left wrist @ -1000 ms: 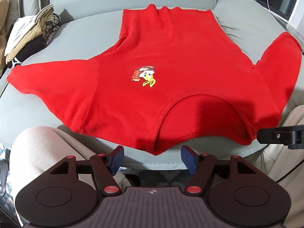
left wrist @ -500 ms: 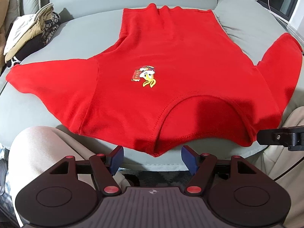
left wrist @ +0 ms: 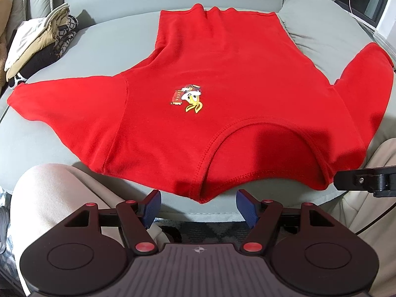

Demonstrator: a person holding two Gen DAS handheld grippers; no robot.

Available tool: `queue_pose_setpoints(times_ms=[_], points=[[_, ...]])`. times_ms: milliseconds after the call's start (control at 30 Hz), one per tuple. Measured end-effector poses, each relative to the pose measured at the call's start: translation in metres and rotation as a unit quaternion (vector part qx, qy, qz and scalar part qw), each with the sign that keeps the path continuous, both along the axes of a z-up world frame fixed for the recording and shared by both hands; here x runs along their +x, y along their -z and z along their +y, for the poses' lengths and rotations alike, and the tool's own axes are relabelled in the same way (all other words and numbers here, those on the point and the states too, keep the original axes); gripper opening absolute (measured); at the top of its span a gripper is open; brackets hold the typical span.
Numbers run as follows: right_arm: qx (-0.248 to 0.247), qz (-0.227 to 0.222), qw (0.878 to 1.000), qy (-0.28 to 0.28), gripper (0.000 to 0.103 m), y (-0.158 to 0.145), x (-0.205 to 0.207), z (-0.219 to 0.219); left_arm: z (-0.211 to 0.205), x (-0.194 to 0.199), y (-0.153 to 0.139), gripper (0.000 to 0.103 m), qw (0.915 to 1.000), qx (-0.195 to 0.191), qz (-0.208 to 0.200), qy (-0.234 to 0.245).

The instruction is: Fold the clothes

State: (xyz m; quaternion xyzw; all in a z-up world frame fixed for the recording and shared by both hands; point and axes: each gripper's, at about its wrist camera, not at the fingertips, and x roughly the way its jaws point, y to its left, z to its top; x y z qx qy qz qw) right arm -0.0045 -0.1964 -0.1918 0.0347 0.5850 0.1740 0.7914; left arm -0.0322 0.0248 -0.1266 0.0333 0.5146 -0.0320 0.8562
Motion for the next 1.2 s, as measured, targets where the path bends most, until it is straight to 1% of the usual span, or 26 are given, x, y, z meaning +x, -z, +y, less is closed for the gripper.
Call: queue_pose_setpoints(times_ms=[700,800,900,1033,1200], points=[[-0.002,0.0,1.0,-0.001,0.066,0.0,0.002,-0.001,0.001,0.001,0.001,0.067,1.0,-0.003,0.003,-0.003],[-0.003,-0.009,1.0,0.006,0.066,-0.003,0.004,-0.004,0.002,0.003,-0.001,0.067,1.0,-0.005,-0.001,-0.002],[-0.008,-0.024,0.999,0.02,0.071,-0.009,0.01,-0.011,0.005,0.006,-0.007,0.068,0.9999,-0.01,-0.01,-0.003],[-0.007,-0.037,0.999,0.039,0.071,-0.018,0.017,-0.021,0.006,0.009,-0.015,0.072,0.9997,-0.014,-0.021,-0.002],[-0.003,-0.044,0.998,0.052,0.071,-0.023,0.024,-0.029,0.005,0.011,-0.018,0.074,0.9996,-0.013,-0.024,0.002]])
